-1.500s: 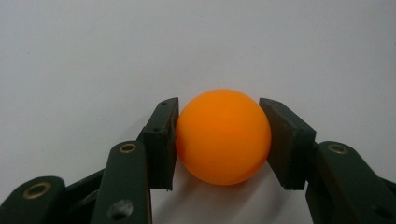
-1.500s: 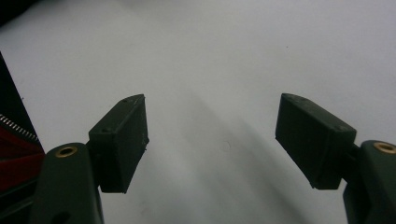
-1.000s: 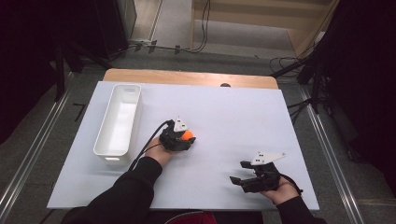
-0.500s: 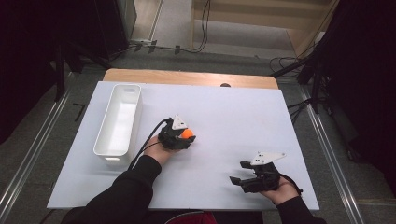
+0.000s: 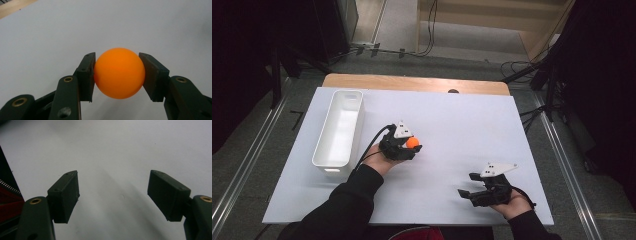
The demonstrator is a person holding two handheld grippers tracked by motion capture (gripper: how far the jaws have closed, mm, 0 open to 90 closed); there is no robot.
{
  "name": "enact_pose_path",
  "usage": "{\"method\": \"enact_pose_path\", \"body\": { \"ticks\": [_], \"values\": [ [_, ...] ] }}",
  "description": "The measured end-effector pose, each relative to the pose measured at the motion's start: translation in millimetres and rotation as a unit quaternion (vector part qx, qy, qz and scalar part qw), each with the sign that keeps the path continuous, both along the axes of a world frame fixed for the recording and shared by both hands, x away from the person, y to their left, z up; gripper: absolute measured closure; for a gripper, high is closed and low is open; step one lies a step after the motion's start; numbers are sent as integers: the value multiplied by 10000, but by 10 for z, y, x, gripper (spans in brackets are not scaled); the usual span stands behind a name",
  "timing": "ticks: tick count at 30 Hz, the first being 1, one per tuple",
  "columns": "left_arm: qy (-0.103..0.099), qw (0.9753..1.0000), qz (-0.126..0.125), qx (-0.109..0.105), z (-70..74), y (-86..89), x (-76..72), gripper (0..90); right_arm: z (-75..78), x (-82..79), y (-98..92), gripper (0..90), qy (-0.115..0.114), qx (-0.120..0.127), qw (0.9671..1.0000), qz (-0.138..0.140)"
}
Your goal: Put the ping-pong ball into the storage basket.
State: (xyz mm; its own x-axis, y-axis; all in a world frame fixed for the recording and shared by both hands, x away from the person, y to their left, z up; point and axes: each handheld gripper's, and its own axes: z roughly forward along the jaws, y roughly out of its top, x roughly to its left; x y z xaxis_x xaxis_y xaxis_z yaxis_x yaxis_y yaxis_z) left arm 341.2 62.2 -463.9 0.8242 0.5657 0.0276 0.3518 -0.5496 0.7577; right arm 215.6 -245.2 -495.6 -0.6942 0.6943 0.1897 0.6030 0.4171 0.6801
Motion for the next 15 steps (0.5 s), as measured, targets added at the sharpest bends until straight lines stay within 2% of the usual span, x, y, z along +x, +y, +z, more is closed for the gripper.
{"method": "enact_pose_path", "body": {
  "ticks": [8, 11, 15],
  "values": [
    [113, 9998, -62, -148, 160, 37, -64, 498, 0, -2, 1, 241, 2, -17, 10000, 2],
    [213, 9995, -64, -215, 187, 52, -69, 497, -2, -1, 2, 240, 4, -22, 10000, -5],
    [194, 9997, -95, -143, 200, 61, -73, 497, -2, -2, 0, 240, -1, -26, 10000, 3]
  ]
}}
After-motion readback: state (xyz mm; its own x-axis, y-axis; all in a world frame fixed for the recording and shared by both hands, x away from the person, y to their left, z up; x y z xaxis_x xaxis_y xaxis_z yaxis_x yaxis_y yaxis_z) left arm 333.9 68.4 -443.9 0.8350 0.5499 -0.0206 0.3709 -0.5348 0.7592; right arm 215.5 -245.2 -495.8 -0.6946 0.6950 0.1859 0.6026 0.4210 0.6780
